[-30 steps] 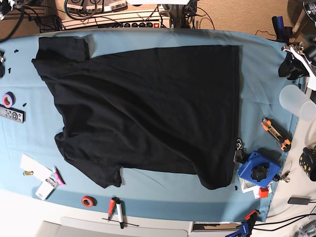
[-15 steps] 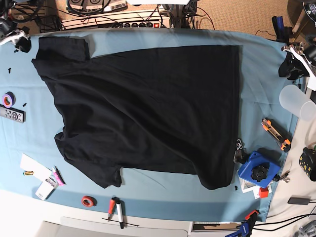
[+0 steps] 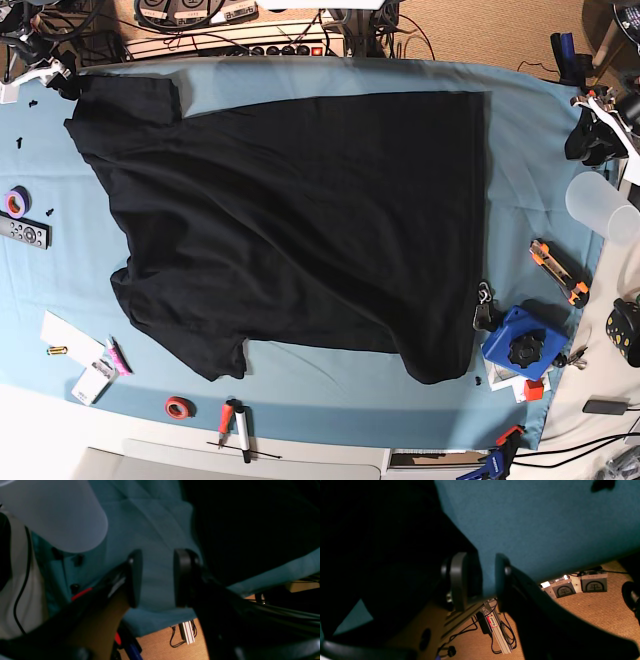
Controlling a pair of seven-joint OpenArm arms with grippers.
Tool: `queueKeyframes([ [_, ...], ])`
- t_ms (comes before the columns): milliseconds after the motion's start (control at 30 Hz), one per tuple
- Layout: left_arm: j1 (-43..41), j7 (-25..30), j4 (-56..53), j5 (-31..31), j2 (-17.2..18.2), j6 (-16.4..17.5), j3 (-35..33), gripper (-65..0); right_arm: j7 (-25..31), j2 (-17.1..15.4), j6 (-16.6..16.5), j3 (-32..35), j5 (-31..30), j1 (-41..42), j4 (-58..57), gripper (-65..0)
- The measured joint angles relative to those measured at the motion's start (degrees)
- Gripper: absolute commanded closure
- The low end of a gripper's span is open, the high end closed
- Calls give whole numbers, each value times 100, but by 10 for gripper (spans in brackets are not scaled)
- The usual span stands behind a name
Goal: Layout the t-shirt on the table in an organized manner, then fold the t-shirt properly
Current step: 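Move the left gripper to the shirt's opposite corner and grasp it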
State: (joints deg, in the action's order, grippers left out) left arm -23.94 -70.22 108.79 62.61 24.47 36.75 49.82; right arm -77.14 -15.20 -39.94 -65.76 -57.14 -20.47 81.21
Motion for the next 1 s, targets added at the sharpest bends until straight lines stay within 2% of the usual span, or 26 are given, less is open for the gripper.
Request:
queueKeyframes([
  [100,0,0,0,0,0,2,0,-219,-310,0,2,0,-330,-2,-11,-189],
  [467,0,0,0,0,-2,0,0,-219,-319,26,2,70,-492,-4,-24,-189],
  [667,0,0,0,0,0,0,0,-219,-199,-4,-2,820,-743,0,-15,-189],
  [800,0,0,0,0,0,0,0,-219,-92,-15,-31,1167,-691,15,17,-188],
  [900,0,0,0,2,0,0,0,-219,-37,-20,-39,1193,-570,20,26,-133],
  [1000,-2,4,0,227,0,0,-149,-219,-35,-20,-42,1193,-511,22,26,-122],
])
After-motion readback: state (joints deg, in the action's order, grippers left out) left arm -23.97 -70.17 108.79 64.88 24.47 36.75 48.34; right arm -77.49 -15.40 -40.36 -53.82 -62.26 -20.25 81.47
